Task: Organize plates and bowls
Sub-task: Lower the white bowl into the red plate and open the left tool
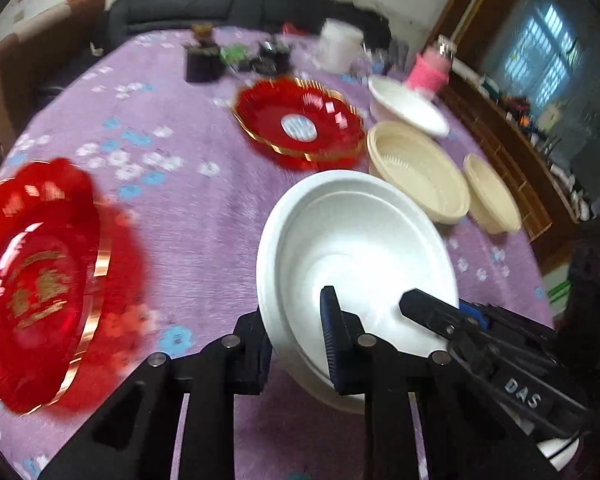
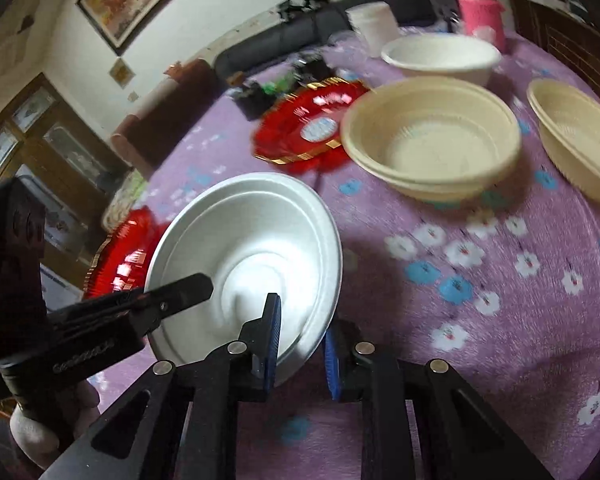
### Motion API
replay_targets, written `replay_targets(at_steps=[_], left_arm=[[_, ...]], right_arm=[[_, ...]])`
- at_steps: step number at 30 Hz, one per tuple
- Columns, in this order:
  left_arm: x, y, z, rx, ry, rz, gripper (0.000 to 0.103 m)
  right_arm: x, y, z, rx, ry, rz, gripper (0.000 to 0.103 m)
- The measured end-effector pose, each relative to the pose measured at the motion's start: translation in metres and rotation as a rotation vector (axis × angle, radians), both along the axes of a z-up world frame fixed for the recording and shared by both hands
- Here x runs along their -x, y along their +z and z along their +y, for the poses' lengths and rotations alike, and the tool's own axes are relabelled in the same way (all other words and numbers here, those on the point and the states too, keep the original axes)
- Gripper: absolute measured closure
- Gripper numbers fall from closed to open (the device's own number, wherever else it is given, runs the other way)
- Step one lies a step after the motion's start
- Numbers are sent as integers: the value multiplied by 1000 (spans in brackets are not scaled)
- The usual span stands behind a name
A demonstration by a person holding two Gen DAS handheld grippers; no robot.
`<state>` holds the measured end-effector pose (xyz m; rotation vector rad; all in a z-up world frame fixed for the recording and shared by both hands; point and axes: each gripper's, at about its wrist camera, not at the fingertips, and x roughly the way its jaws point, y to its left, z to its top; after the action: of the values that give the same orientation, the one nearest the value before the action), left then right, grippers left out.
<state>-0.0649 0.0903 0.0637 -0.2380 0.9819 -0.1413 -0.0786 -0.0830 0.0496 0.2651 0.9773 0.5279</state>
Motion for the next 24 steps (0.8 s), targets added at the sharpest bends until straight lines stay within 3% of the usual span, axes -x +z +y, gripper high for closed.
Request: replay_targets(at_steps=[4, 10, 16, 20, 24], left_arm=[[27, 29, 40, -5, 96, -78, 82], [59, 52, 113, -16, 252, -141, 82], [72, 34, 190, 15, 406, -82, 82], [71, 13, 221, 4, 462, -27, 81], [66, -4, 237, 12, 479, 23, 68]], right_arm=[[3, 26, 35, -9, 70, -58, 82], [2, 50, 123, -1, 228, -104, 82], [3, 42, 221, 65, 366, -98, 81], [-2, 27, 263, 127, 415, -94, 82], [-11, 8, 282, 193, 406, -80, 82]])
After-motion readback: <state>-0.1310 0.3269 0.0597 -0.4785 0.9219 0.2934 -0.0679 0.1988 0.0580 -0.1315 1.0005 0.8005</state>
